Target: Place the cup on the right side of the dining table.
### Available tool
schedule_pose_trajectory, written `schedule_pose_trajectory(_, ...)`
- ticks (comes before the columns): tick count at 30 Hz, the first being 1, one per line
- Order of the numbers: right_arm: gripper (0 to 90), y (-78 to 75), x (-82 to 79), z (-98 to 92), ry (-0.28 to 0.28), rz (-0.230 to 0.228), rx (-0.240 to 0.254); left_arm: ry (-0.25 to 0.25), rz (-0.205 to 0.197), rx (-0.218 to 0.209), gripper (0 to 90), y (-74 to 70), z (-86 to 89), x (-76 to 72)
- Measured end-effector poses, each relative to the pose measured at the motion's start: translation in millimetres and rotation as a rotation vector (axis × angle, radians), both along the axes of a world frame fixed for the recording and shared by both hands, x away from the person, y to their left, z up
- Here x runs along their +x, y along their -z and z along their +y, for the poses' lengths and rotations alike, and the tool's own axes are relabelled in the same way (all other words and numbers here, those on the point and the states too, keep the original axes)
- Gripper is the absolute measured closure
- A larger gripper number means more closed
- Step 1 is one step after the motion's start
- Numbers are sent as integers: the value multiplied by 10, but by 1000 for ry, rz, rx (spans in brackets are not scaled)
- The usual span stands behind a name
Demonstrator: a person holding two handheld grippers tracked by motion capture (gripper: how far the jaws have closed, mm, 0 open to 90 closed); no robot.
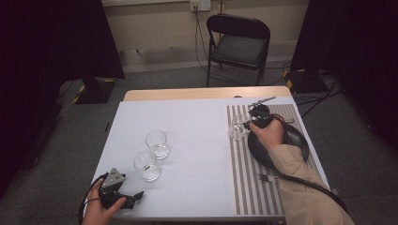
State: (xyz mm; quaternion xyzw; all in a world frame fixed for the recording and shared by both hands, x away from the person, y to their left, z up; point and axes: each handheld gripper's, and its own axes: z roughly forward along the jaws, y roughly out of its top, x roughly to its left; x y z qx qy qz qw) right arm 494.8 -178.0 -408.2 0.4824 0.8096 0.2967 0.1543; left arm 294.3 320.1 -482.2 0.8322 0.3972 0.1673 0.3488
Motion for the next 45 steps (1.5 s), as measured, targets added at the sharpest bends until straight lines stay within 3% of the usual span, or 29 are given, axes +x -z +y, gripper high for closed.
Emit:
schedule_pose_trajectory(8, 586, 6, 18, 49, -5, -47, 22, 0, 0, 0, 0, 0, 1, 0)
schedule_pose_trajectory(10, 512, -4, 27, 67, 1, -51, 16, 0, 0, 0, 0, 0, 1, 0)
schedule_pose_trajectory(12, 450, -16, 35, 78, 1, -64, 40, 0, 0, 0, 0, 0, 1, 0)
schedule_pose_trajectory(15, 339, -45, 45, 97, 9, -60, 51, 0, 0, 0, 0, 0, 0, 0)
schedule_pose_trajectory(19, 278, -58, 48, 106, 18, -55, 65, 0, 0, 0, 0, 0, 0, 0)
schedule_pose_trajectory(22, 247, -65, 50, 102, 38, -42, 78, 0, 0, 0, 0, 0, 0, 0)
schedule_pose_trajectory(31, 184, -125, 30, 79, 17, -34, 113, -1, 2, -2, 0, 0, -1, 0)
schedule_pose_trajectory(45, 161, -163, -69, 113, -36, -5, 95, 3, 2, 1, 0, -1, 1, 3)
